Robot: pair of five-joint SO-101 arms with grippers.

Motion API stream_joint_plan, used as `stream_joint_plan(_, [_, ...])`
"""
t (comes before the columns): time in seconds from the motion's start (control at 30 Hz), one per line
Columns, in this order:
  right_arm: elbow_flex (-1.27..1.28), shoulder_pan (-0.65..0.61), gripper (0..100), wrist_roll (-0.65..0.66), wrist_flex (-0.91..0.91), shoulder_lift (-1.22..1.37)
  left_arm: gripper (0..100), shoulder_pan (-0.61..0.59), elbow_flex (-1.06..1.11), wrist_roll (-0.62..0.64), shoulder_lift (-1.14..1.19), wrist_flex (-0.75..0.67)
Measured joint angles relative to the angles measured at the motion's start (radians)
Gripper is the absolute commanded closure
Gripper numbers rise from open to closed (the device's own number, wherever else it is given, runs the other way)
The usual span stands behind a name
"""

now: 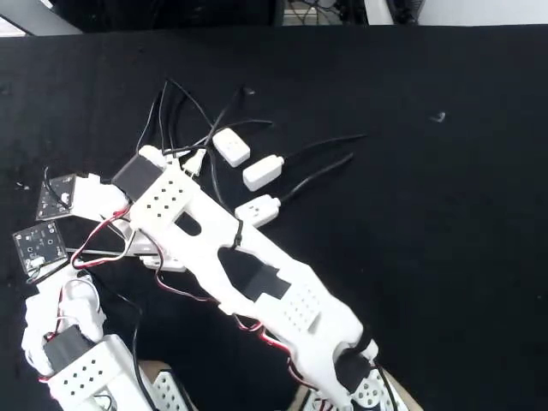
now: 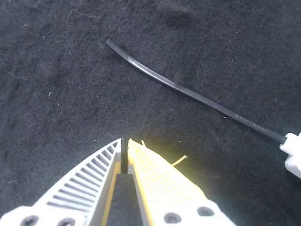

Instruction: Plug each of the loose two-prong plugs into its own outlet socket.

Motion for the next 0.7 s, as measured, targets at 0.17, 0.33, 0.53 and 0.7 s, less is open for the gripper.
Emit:
stream_joint_plan(0.17, [0.000,0.000,98.8,0.015,0.000,0.000,97,0.000,0.000,0.000,0.000,0.000])
stream_joint_plan(0.33, [0.000,0.000,98.8,0.018,0.000,0.000,97,0.000,0.000,0.000,0.000,0.000])
stream_joint_plan(0.53, [0.000,0.008,98.8,0.035,0.000,0.000,97,0.000,0.000,0.000,0.000,0.000])
stream_joint_plan(0.7, [0.000,0.017,98.8,0.040,0.000,0.000,97,0.000,0.000,0.000,0.000,0.000])
